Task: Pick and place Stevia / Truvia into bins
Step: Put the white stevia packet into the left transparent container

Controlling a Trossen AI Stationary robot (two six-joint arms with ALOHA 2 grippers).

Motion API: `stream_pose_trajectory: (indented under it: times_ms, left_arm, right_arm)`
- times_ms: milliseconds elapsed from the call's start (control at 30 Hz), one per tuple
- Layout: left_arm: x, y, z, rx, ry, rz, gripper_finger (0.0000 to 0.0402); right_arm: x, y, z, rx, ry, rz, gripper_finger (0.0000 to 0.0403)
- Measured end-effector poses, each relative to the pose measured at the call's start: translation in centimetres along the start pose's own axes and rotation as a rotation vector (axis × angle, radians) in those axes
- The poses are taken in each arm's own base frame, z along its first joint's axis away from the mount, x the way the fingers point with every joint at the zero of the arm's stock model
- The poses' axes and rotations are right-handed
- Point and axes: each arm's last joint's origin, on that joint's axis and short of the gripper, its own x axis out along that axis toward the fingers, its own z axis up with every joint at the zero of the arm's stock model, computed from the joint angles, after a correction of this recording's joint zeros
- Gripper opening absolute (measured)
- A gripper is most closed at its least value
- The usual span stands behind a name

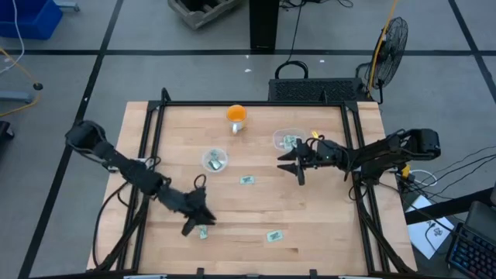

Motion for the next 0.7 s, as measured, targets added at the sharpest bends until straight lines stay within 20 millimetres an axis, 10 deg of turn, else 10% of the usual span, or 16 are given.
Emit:
stream_pose_trajectory:
  times_ms: [433, 700]
  left_arm:
    - [0.8, -6.1, 1.2, -0.466, 0.254, 0.306, 0.0097]
    - [5.4, -5.1, -2.9, -0.78, 0.49, 0.479, 0.0097]
  right_arm:
    - [0.0, 0.2, 0.0, -0.048, -0.003, -0.001, 0.0151]
    - [0.0, 0.2, 0.3, -0.075, -0.039, 0.005, 0.0149]
